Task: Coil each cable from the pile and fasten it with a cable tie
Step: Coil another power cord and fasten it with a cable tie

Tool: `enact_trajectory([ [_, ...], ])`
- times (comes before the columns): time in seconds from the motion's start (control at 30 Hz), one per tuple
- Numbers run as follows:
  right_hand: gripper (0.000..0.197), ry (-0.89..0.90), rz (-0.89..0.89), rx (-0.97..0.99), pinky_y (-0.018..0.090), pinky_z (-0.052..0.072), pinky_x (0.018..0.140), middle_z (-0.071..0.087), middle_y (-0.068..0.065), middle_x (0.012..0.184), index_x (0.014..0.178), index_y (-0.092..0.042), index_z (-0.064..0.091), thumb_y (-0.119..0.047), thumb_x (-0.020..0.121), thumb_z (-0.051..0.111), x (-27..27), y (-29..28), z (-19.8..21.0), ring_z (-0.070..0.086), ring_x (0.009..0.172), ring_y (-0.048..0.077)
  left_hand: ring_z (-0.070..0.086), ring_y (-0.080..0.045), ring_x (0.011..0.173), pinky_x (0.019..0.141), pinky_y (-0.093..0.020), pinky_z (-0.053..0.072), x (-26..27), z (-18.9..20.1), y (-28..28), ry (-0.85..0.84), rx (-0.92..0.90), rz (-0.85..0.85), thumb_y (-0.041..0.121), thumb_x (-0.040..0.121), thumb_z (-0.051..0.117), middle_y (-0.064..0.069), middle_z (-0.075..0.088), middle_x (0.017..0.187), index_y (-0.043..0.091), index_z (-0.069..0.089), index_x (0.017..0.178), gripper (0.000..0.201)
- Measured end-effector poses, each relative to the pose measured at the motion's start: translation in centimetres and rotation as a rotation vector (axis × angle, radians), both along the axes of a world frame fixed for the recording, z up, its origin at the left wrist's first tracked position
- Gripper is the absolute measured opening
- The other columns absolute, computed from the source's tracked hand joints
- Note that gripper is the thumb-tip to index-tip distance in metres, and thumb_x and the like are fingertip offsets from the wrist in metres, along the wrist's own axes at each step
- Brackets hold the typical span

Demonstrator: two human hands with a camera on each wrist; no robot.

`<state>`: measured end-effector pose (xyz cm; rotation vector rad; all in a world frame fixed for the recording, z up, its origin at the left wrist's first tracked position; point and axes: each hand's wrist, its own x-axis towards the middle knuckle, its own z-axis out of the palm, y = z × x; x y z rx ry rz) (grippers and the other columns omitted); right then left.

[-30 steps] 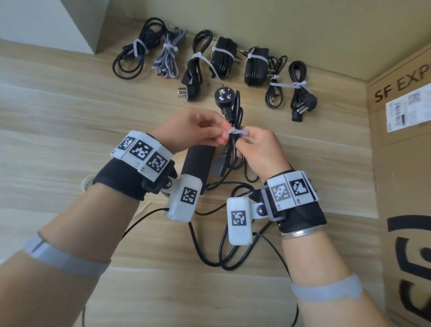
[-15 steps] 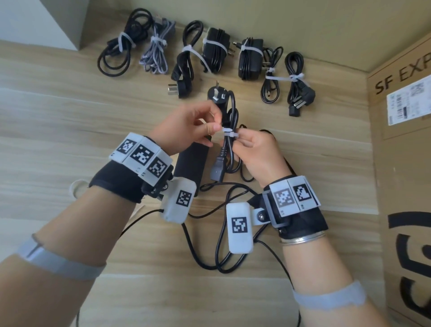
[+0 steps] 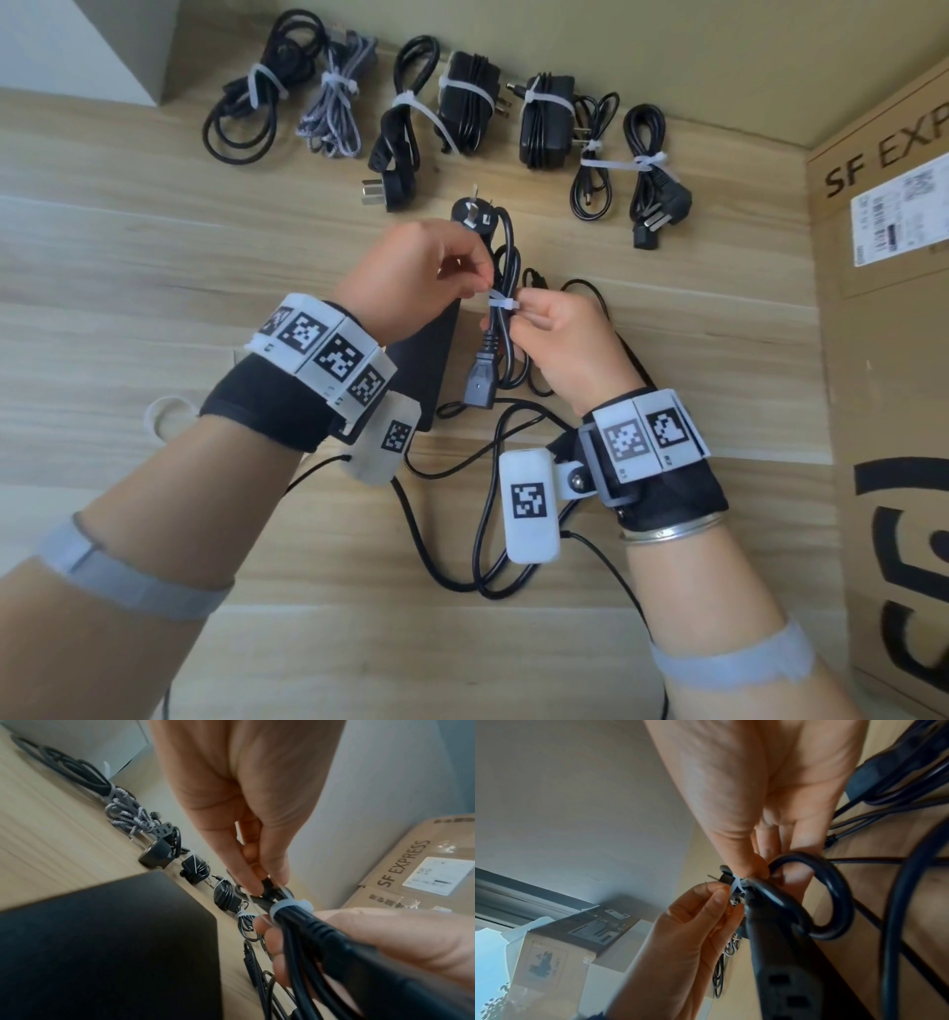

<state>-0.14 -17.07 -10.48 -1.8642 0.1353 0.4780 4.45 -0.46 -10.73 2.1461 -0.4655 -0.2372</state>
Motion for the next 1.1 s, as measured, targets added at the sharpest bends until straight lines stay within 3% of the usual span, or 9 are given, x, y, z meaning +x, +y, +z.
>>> enact_trajectory([
  [0.2,0.025,-0.08,0.078,-0.248,0.024,0.044,0.058,0.066,-0.011,0.063,0.077,-0.019,0.065,-0.005,0.09,0.048,0.0,-0.1,-0.1,0.055,0.056,0.007,0.051,-0.015,0.077,0.071,-0.025,0.042,0.3,0.0,-1.1,-0.158,0.111,-0.131,-0.002,0.081,0.056,-0.004,0.057,0.079,0.001,0.066,0.079,0.011],
  [0.3,0.019,-0.096,0.082,-0.312,0.027,0.038,0.057,0.062,0.007,0.064,0.076,-0.006,0.06,-0.006,0.091,0.047,0.0,0.1,-0.2,0.048,0.057,0.02,0.055,-0.029,0.077,0.067,-0.036,0.046,0.1,0.2,-2.1,-0.221,0.179,-0.168,-0.001,0.079,0.052,-0.015,0.058,0.08,-0.001,0.065,0.076,0.014],
  [0.4,0.022,-0.127,0.041,-0.294,0.015,0.033,0.05,0.055,0.001,0.057,0.073,-0.012,0.056,-0.004,0.091,0.047,-0.3,0.3,0.2,0.042,0.05,0.004,0.056,-0.028,0.076,0.068,-0.028,0.043,0.0,0.1,-2.3,-0.221,0.135,-0.118,-0.003,0.075,0.059,-0.014,0.056,0.083,0.001,0.067,0.076,0.009],
  [0.53,0.021,-0.135,-0.013,-0.237,0.012,0.034,0.051,0.059,-0.001,0.063,0.083,-0.013,0.063,-0.007,0.093,0.046,-0.3,0.1,0.6,0.048,0.058,0.01,0.047,-0.017,0.072,0.066,-0.023,0.046,-0.3,0.3,-2.4,-0.119,-0.011,0.144,0.002,0.07,0.074,-0.001,0.041,0.098,0.009,0.053,0.087,0.028],
  [0.63,0.019,-0.14,-0.026,-0.251,0.013,0.038,0.054,0.064,-0.002,0.068,0.09,-0.009,0.065,-0.008,0.093,0.046,-0.5,-0.1,0.6,0.054,0.06,0.011,0.04,-0.016,0.066,0.057,-0.023,0.036,-0.2,0.4,-2.5,0.032,0.105,0.284,0.028,0.068,0.079,0.005,0.042,0.077,0.012,0.037,0.083,0.048],
  [0.73,0.022,-0.142,-0.016,-0.272,0.006,0.037,0.053,0.061,-0.011,0.069,0.102,-0.011,0.066,-0.009,0.093,0.046,-0.6,-0.4,0.6,0.054,0.056,-0.003,0.057,-0.021,0.076,0.07,-0.033,0.048,0.0,0.6,-2.4,0.216,0.226,0.274,0.047,0.073,0.07,-0.003,0.061,0.081,0.011,0.053,0.086,0.042],
  [0.87,0.023,-0.15,0.008,-0.33,0.002,0.035,0.049,0.058,-0.012,0.071,0.106,-0.01,0.065,-0.008,0.093,0.046,-0.6,-0.4,0.7,0.049,0.051,-0.011,0.069,-0.025,0.081,0.085,-0.042,0.054,0.2,0.9,-2.5,0.47,0.103,0.202,0.039,0.08,0.065,-0.014,0.071,0.085,0.002,0.065,0.095,0.04],
  [1.0,0.018,-0.178,0.042,-0.394,0.012,0.031,0.043,0.063,0.012,0.069,0.091,-0.003,0.063,-0.006,0.092,0.045,-0.8,-0.3,0.8,0.039,0.044,0.007,0.069,-0.022,0.079,0.082,-0.031,0.056,0.6,1.4,-2.5,0.592,0.088,0.2,0.033,0.075,0.072,-0.01,0.071,0.08,0.01,0.064,0.077,0.024],
  [1.1,0.018,-0.209,0.075,-0.481,0.021,0.03,0.045,0.06,0.015,0.068,0.084,0.002,0.06,-0.005,0.091,0.045,-0.5,-0.2,0.7,0.039,0.05,0.013,0.056,-0.008,0.056,0.051,-0.011,0.049,0.8,1.9,-2.7,0.617,0.139,0.199,0.034,0.075,0.073,0.001,0.063,0.067,0.017,0.058,0.068,0.024],
])
